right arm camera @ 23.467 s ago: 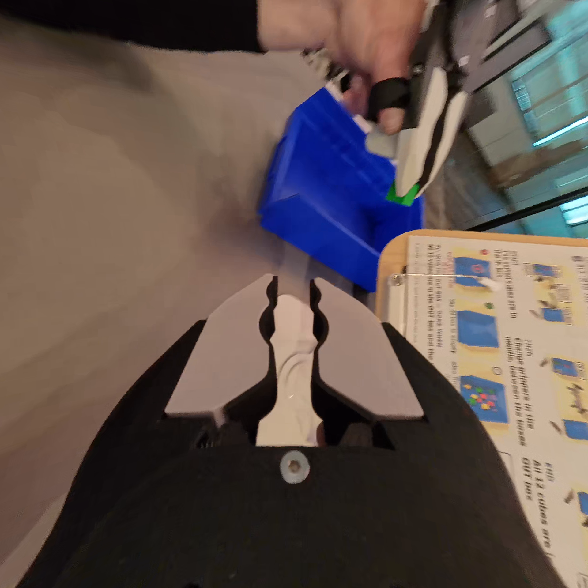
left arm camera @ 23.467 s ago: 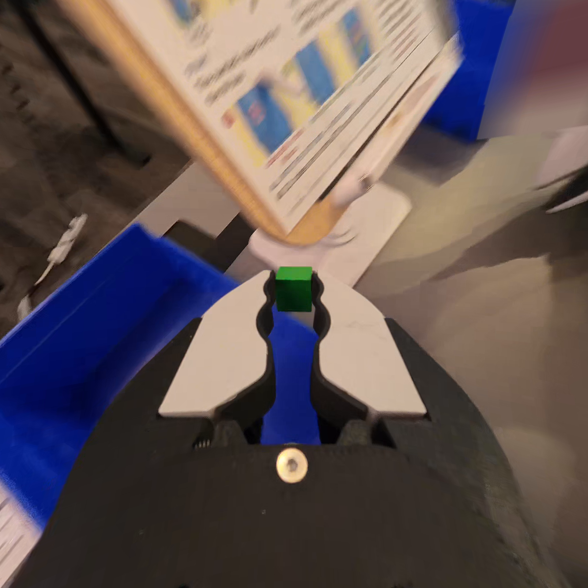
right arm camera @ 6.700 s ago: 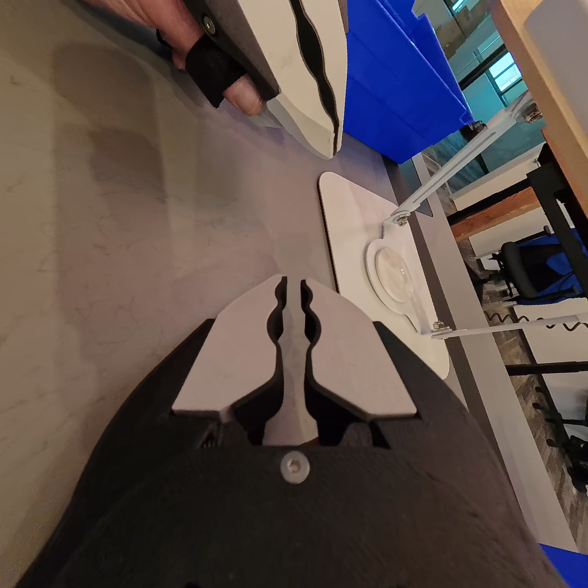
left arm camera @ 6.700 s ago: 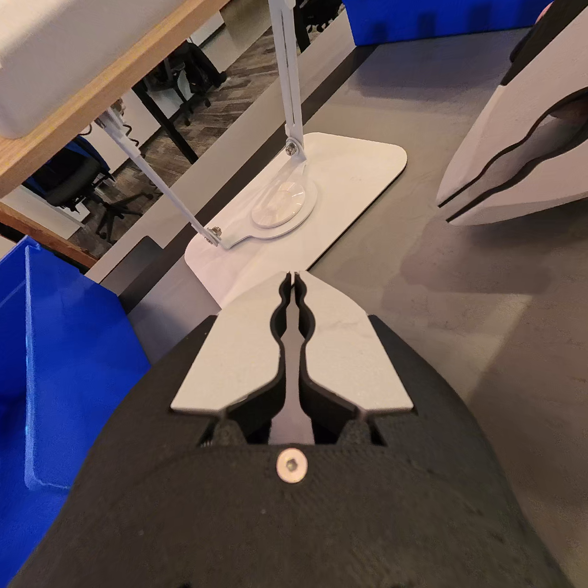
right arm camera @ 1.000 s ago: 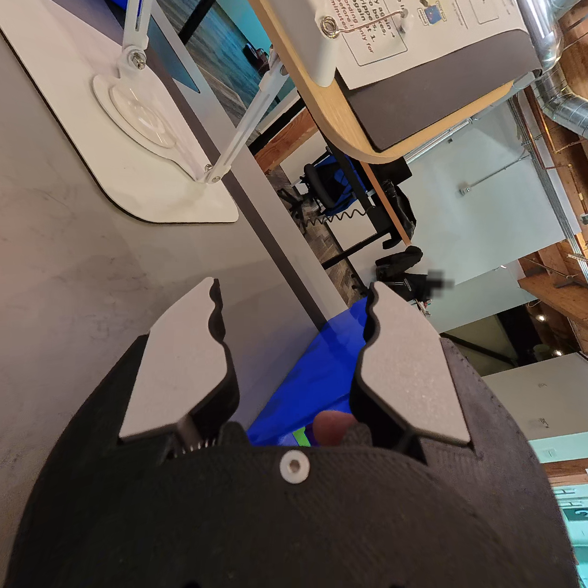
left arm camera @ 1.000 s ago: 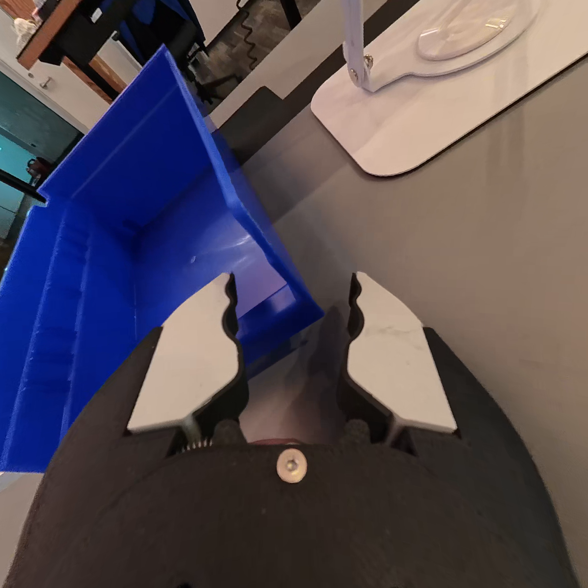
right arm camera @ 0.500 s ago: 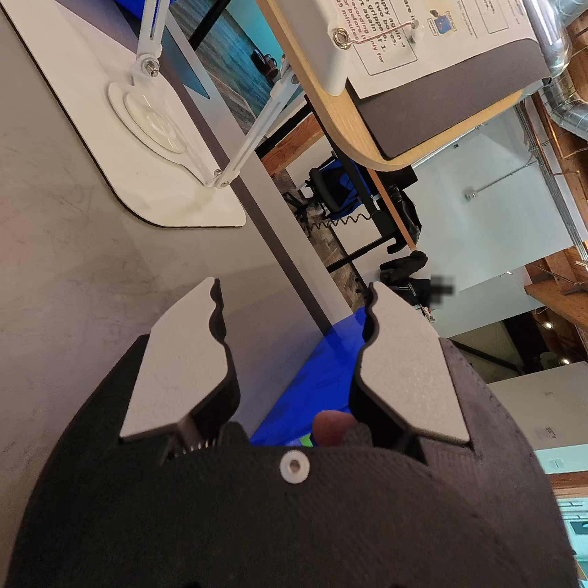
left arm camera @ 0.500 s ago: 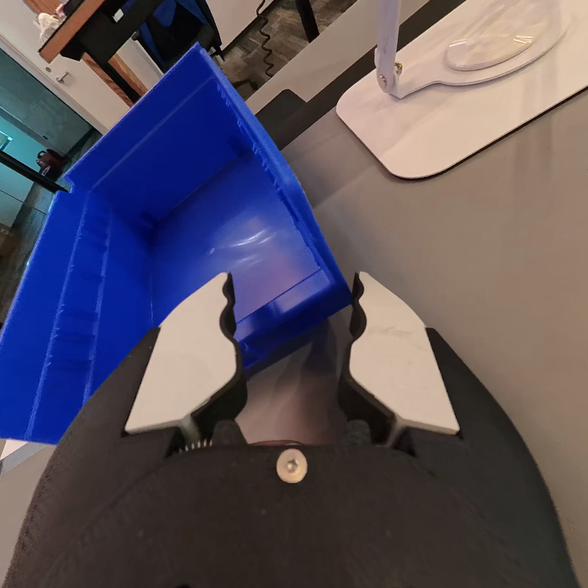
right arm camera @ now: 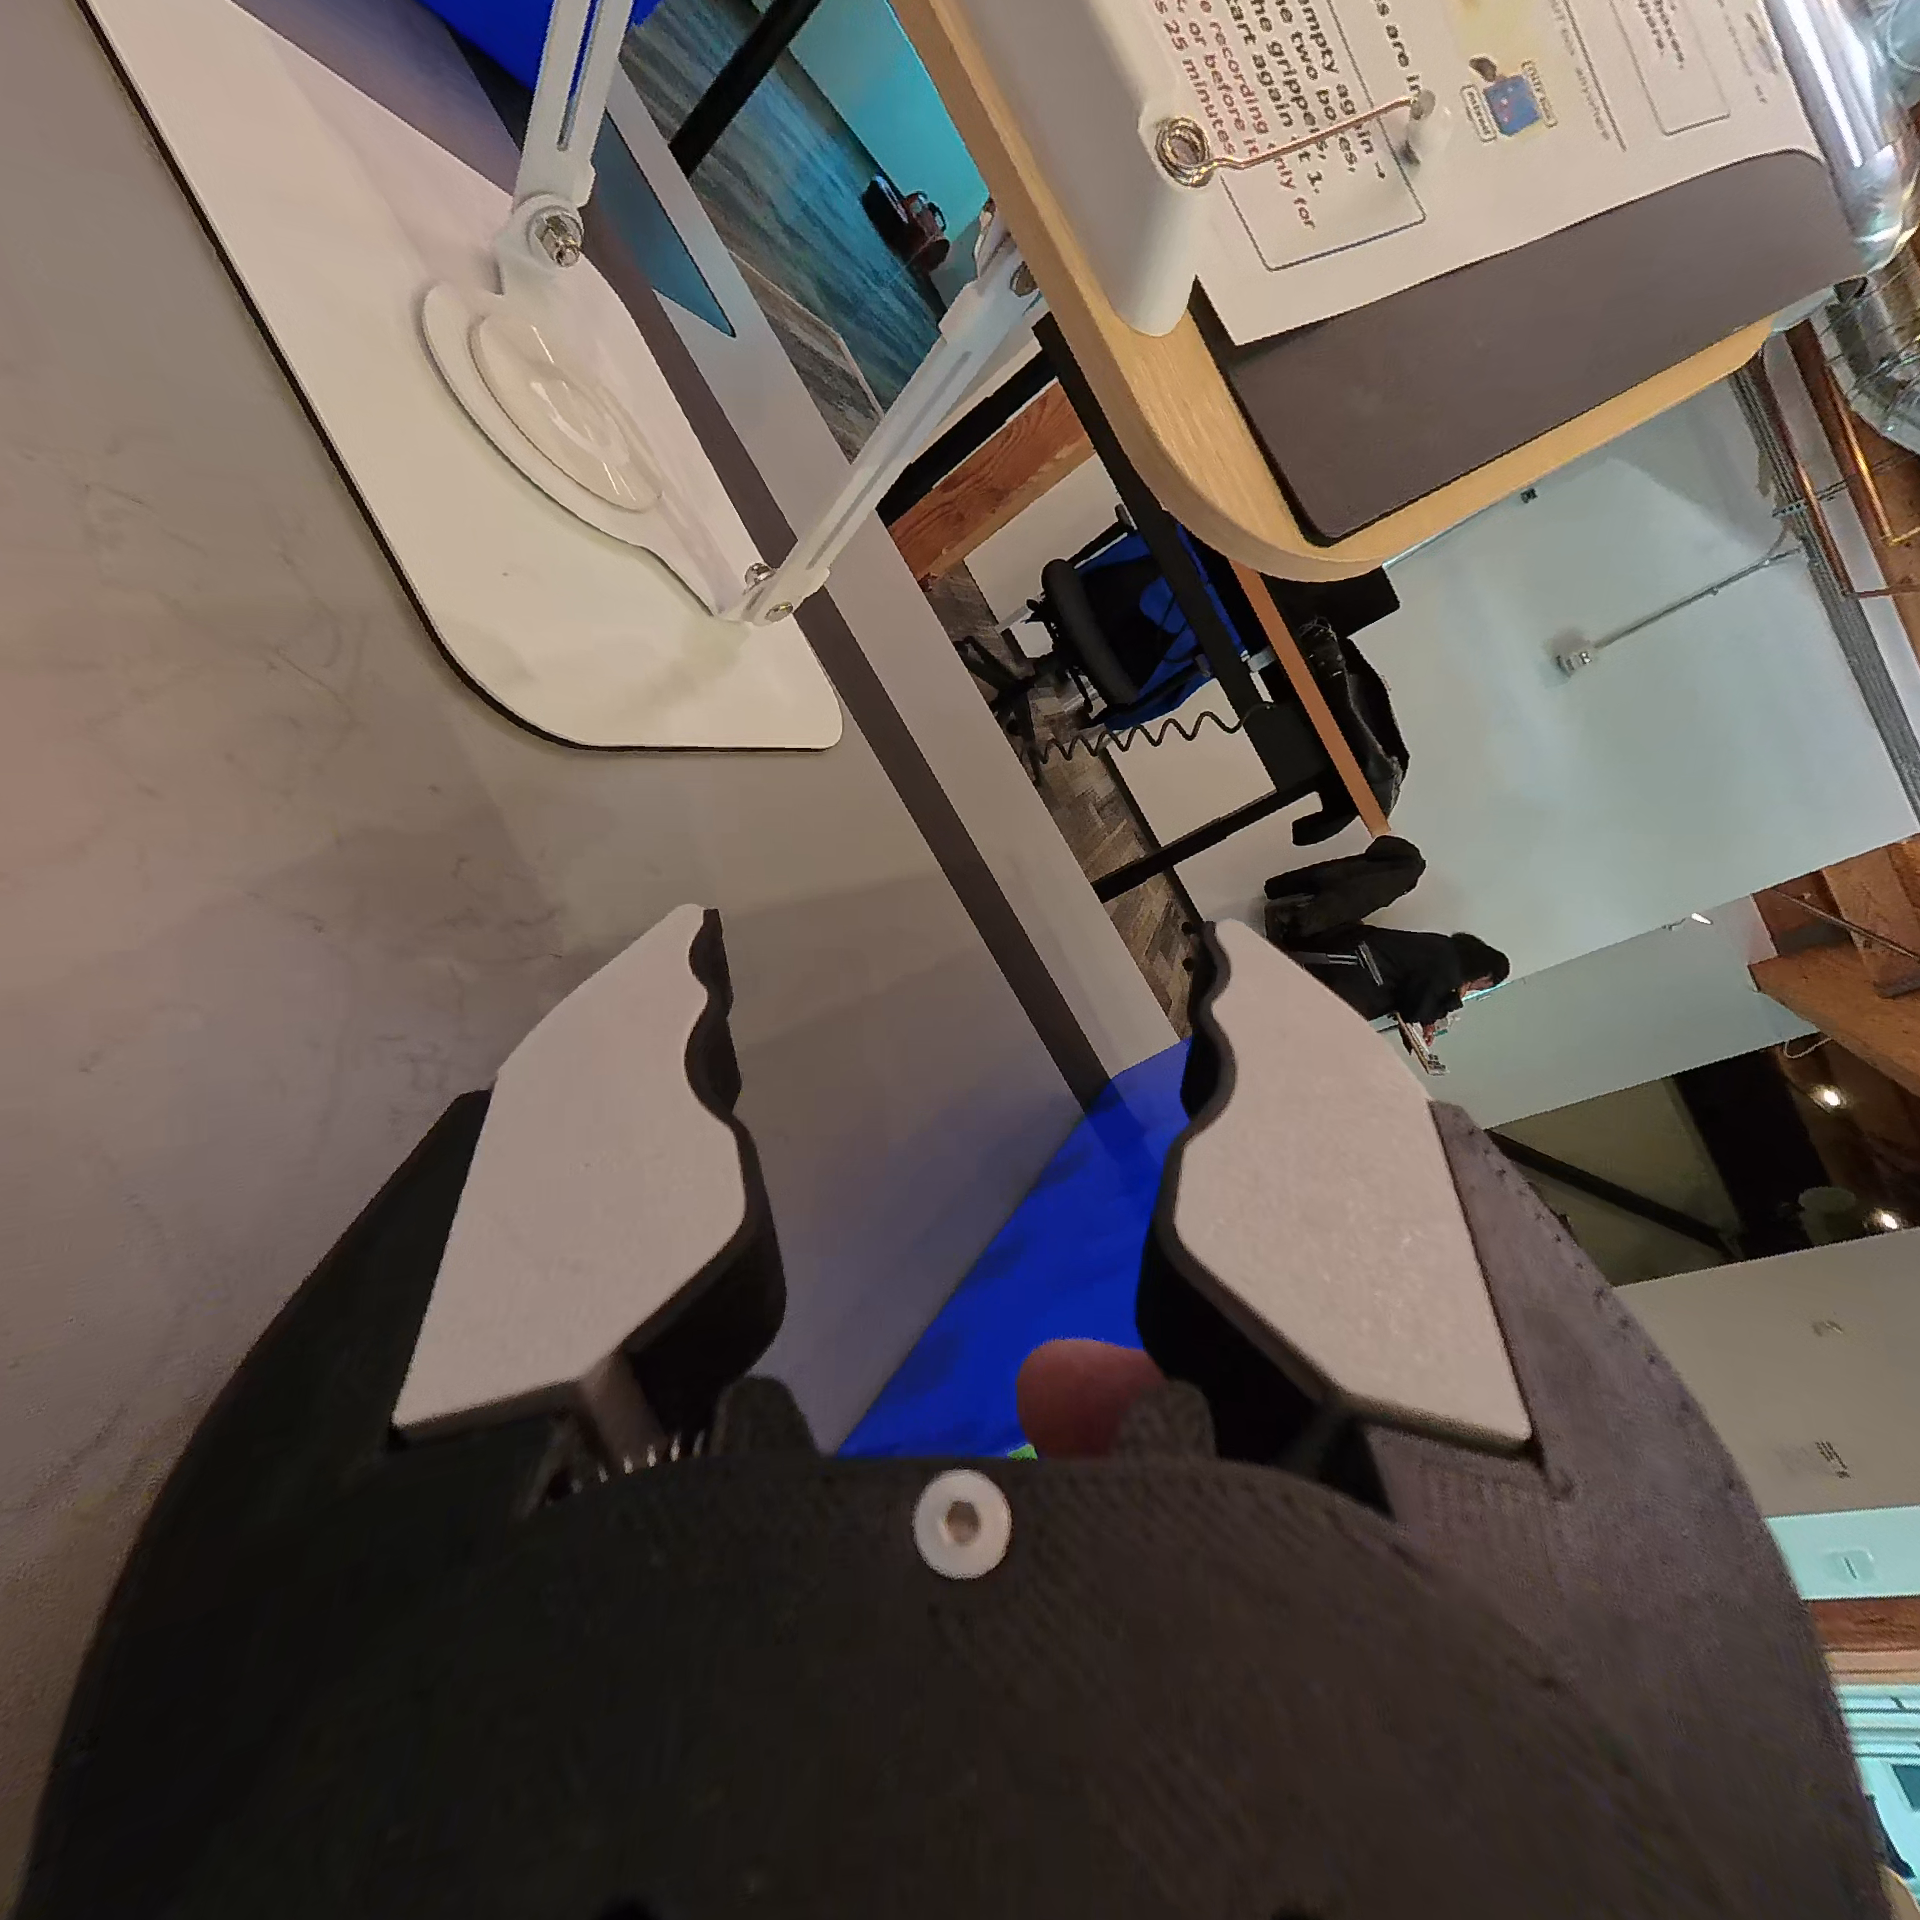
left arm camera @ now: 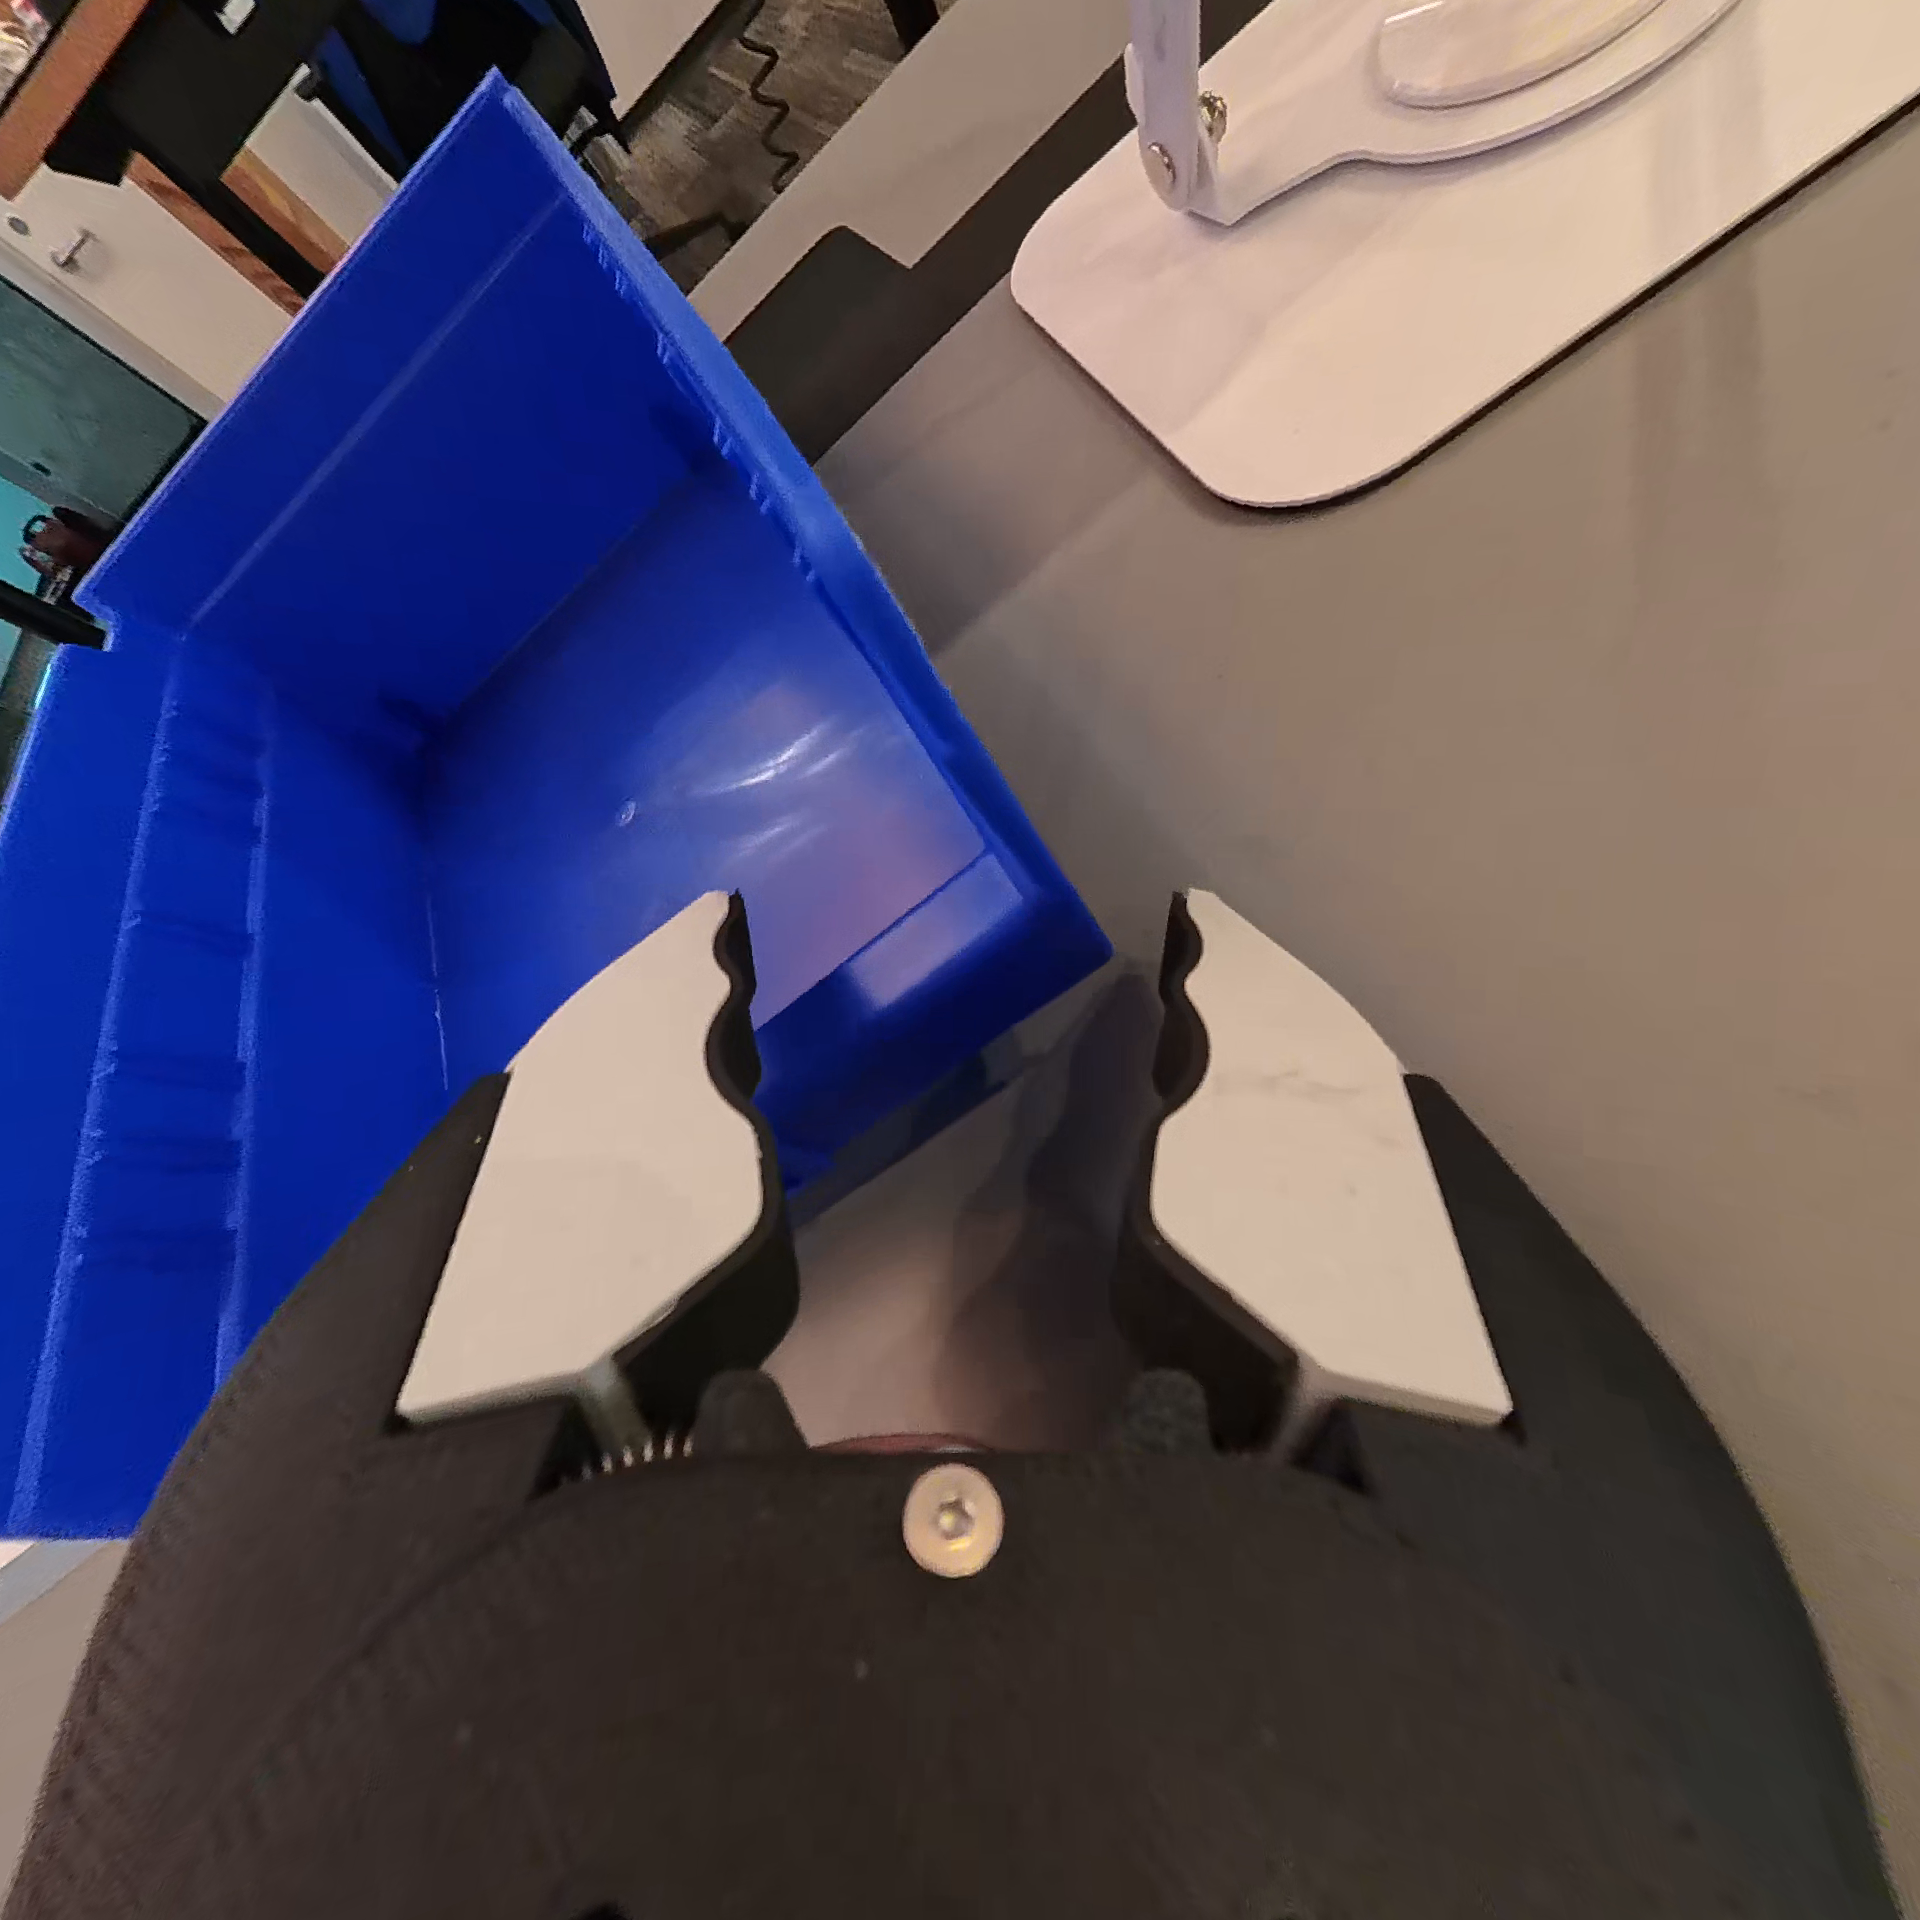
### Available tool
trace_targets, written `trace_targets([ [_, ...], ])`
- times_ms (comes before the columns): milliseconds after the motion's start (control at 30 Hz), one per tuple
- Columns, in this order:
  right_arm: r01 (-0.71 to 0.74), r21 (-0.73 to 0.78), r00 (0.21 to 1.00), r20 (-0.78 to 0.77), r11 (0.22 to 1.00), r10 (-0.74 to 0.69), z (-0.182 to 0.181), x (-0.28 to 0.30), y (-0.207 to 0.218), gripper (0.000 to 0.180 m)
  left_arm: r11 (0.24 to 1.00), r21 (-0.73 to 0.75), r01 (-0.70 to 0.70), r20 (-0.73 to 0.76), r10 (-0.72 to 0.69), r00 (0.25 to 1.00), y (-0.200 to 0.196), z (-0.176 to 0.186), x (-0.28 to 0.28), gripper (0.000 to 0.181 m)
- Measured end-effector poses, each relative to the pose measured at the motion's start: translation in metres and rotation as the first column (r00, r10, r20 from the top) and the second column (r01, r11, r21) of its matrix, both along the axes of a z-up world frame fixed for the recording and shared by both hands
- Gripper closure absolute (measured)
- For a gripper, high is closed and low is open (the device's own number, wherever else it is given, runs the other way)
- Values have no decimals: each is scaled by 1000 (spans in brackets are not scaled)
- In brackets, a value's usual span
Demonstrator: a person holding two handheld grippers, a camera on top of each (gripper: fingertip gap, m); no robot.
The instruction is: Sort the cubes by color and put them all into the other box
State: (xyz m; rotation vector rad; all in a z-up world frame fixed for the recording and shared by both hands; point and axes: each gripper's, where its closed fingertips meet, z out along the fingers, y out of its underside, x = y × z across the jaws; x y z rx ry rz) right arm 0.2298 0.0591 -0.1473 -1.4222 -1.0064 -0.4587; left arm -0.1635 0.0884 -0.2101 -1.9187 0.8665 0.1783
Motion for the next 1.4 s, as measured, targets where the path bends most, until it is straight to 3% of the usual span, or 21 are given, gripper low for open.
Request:
trace_targets([
  [400, -1, -1, 1000, -4, 1000, 1, 1, 0, 0, 95, 998, -2, 61, -146, -61, 987, 6, -1, 3, 120],
  [500, -1, -1, 1000, -4, 1000, 1, 1, 0, 0, 95, 997, -32, 76, -204, -80, 976, 9, -5, 6, 109],
  [600, -2, 0, 1000, -6, 1000, 2, 1, 0, 0, 95, 994, -54, 94, -248, -105, 963, 12, -6, 8, 111],
  [933, -1, 4, 1000, -9, 1000, 1, 1, 1, 1, 94, 983, -115, 143, -256, -169, 952, 26, -9, 10, 116],
  [1200, 9, 0, 1000, -18, 1000, -9, 1, 4, 3, 94, 955, -201, 219, -305, -274, 912, 28, -15, 22, 134],
  [1400, 6, 2, 1000, -22, 1000, -6, 2, 4, 2, 95, 958, -193, 210, -319, -264, 910, 25, -15, 24, 136],
])
